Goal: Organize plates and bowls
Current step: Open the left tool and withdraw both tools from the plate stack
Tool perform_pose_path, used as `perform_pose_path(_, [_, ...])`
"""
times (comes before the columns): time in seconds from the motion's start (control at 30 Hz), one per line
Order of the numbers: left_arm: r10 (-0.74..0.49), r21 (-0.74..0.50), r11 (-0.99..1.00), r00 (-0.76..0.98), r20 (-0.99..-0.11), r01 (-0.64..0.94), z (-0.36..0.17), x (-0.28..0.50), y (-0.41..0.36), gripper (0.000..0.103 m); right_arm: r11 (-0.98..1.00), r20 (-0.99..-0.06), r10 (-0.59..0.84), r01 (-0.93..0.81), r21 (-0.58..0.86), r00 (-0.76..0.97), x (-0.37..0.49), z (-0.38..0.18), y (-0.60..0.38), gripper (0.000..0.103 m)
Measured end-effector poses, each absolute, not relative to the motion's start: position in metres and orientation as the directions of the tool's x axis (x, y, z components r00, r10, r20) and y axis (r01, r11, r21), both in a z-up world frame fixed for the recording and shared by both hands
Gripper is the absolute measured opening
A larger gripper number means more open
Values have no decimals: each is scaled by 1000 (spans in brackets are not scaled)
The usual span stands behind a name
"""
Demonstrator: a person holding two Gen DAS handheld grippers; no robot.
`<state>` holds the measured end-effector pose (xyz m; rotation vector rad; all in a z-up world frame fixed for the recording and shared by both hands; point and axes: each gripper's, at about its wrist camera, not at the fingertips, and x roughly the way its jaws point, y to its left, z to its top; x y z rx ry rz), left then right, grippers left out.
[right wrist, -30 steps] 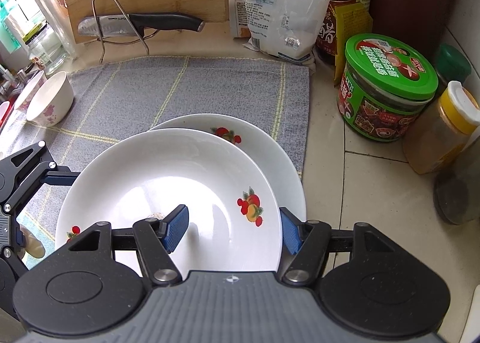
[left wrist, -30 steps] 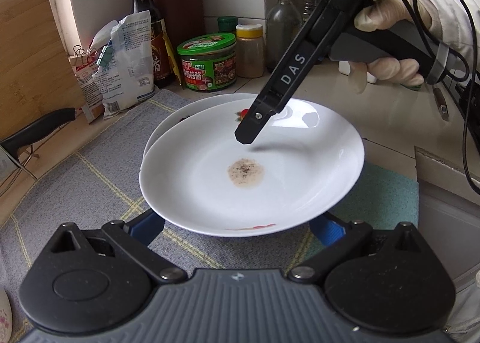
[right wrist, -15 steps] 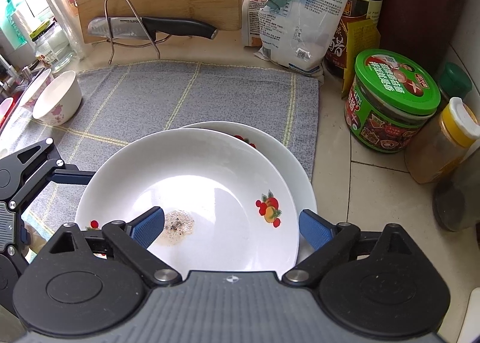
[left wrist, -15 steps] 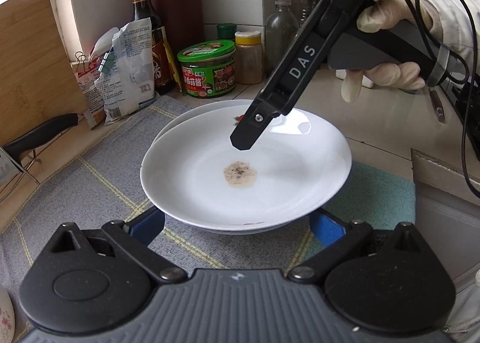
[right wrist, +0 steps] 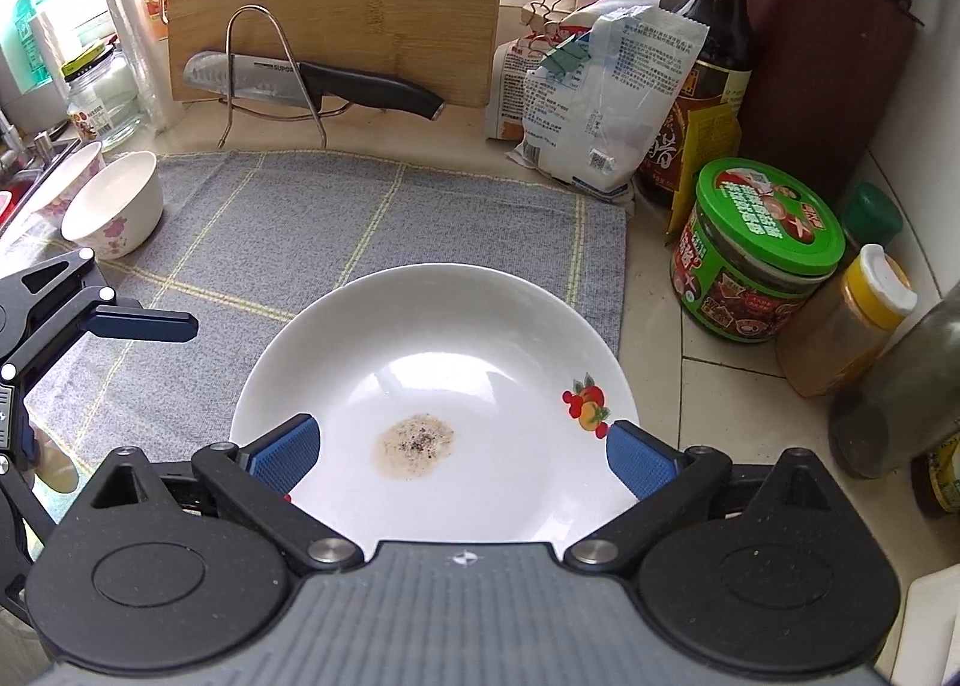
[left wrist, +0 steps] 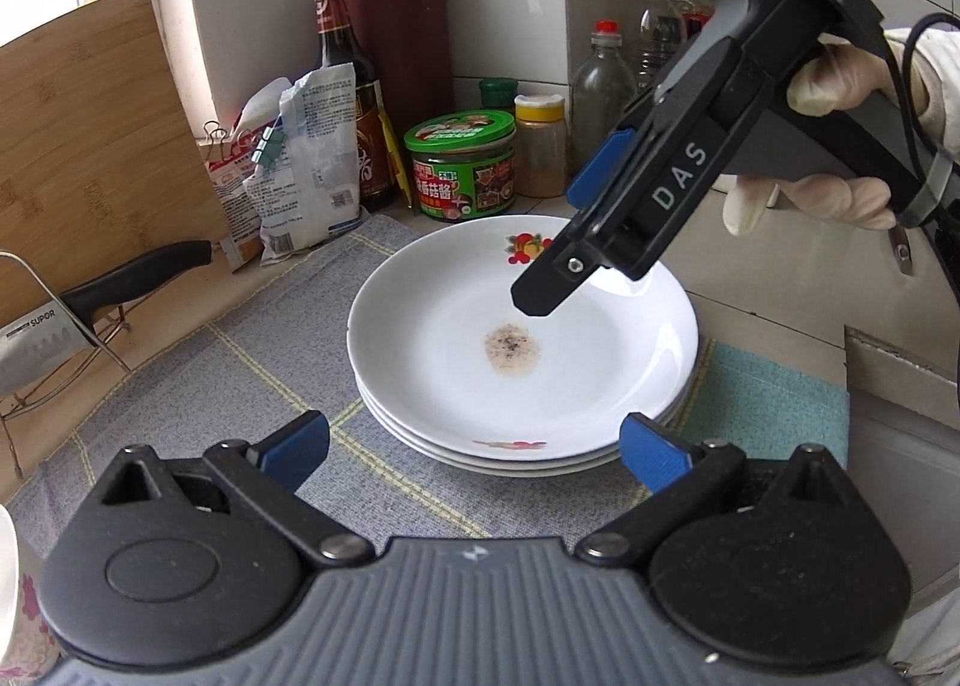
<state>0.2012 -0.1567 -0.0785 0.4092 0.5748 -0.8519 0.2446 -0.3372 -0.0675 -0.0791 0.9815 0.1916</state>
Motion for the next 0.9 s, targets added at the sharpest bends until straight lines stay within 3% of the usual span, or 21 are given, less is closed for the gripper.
perform_pose_path(0.43, [-475, 91, 769, 660, -582, 633, -63, 204, -132, 102, 1000, -747, -22, 16, -14, 664, 206, -71, -323, 103])
perform_pose_path(0.9, [-409, 73, 826, 685, -602, 558, -54, 179, -84, 102, 999, -684, -37, 5, -48, 729, 180, -77, -260, 103])
